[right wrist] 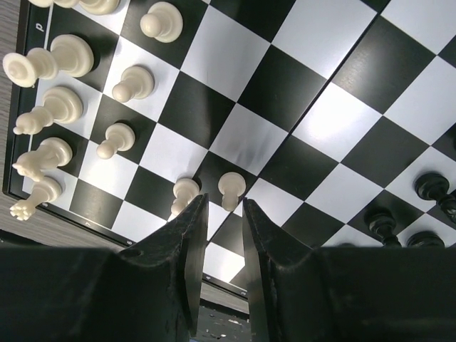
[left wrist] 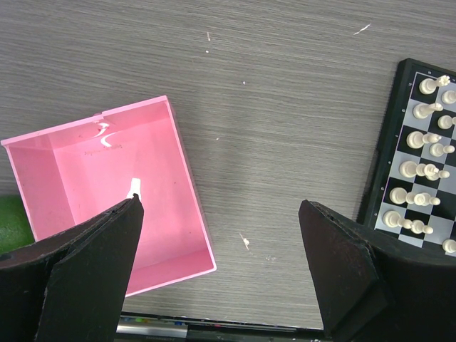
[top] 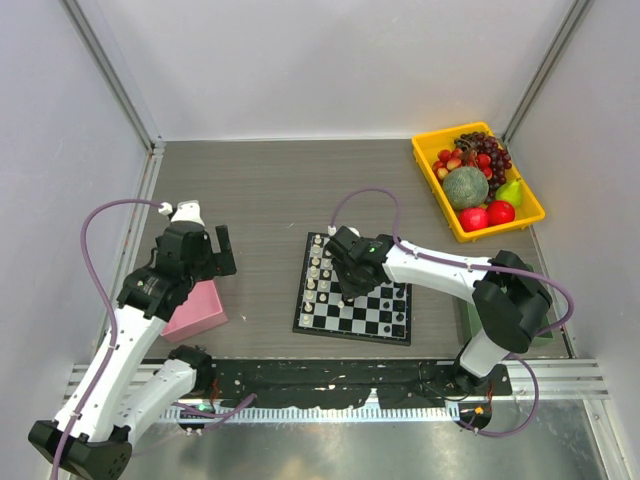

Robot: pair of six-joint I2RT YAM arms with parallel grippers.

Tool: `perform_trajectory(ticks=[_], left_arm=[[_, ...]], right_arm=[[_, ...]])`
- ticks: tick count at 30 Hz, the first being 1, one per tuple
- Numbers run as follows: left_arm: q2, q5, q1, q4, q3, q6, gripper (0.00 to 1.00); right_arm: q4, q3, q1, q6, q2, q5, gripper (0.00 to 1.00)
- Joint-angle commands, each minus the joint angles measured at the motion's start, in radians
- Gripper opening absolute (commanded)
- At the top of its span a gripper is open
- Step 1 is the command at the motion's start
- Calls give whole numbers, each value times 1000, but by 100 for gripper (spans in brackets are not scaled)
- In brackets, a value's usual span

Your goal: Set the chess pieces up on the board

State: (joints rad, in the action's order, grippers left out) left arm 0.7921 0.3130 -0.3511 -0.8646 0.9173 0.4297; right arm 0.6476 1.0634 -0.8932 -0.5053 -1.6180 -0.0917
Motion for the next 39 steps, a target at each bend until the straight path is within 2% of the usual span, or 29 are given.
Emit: perform_trajectory(ticks=[1, 3, 7, 22, 26, 33, 39], left_arm=[[-1, -5, 4, 42, 6, -5, 99], [-2, -3, 4, 42, 6, -5, 99], [-4, -2, 6, 42, 3, -8, 99], [-8, 8, 4, 38, 0, -6, 99], [-8, 6, 4, 35, 0, -6, 99], [-13, 11, 4, 30, 0, -8, 99], [-25, 9, 4, 33, -5, -5, 99]], right_arm=[[-28, 4, 4, 2, 10, 10, 32], [-26, 4, 7, 2, 9, 10, 31], [-25, 7, 5, 11, 12, 1, 22], [-14, 27, 8, 28, -11, -6, 21], [-2, 41, 8, 34, 3, -13, 12], [50, 92, 7, 53, 49, -68, 11], [58, 127, -22, 48, 60, -56, 11]])
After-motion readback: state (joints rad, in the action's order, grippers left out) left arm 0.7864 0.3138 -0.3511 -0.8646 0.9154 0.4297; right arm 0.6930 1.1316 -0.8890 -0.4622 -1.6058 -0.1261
